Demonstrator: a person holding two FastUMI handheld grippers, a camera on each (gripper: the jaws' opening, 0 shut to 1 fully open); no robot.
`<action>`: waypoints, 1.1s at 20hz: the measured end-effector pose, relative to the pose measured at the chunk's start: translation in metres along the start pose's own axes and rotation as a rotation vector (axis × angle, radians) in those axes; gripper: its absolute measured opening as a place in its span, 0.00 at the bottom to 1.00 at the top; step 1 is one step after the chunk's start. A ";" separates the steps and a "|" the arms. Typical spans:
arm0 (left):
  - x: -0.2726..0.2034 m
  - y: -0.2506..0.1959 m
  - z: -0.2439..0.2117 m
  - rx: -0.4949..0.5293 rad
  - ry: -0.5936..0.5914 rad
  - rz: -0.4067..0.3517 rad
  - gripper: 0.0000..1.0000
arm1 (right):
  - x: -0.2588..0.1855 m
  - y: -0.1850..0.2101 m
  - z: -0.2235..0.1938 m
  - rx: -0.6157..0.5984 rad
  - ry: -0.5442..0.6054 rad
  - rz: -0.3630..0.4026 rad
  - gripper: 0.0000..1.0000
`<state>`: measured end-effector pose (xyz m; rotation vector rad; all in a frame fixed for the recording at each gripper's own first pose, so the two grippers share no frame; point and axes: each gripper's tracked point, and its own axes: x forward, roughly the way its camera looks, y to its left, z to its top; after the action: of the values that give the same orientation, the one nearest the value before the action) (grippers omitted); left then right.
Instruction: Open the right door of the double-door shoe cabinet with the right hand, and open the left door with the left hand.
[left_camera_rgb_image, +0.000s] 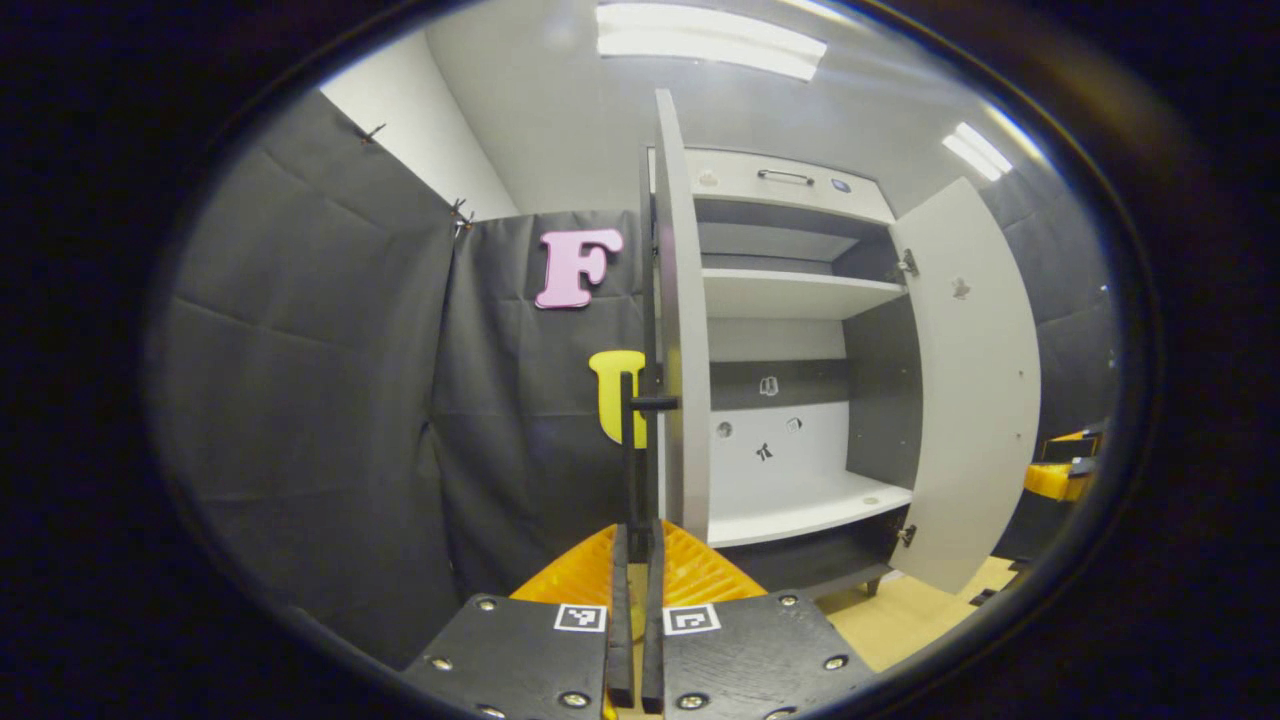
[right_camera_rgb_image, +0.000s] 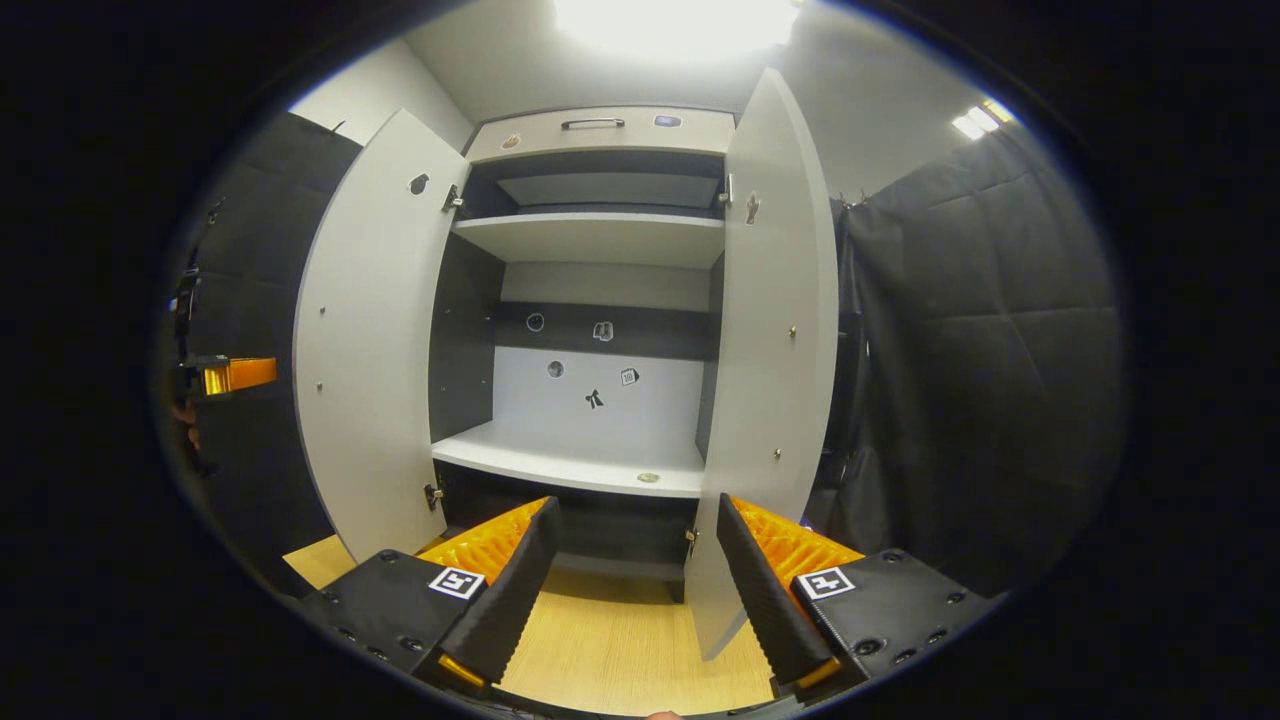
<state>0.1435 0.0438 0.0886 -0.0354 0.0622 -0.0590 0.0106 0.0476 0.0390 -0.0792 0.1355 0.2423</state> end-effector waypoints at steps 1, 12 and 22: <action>-0.003 -0.001 -0.002 0.000 0.006 0.011 0.02 | -0.003 -0.005 0.000 -0.002 -0.001 0.000 0.96; -0.037 -0.023 -0.022 0.034 0.055 0.064 0.02 | -0.046 -0.053 -0.017 -0.006 0.001 0.008 0.97; -0.048 -0.021 -0.021 0.063 0.038 0.101 0.46 | -0.062 -0.067 -0.010 0.016 -0.025 0.007 0.98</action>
<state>0.0936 0.0248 0.0717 0.0322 0.0998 0.0395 -0.0338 -0.0328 0.0418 -0.0603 0.1131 0.2487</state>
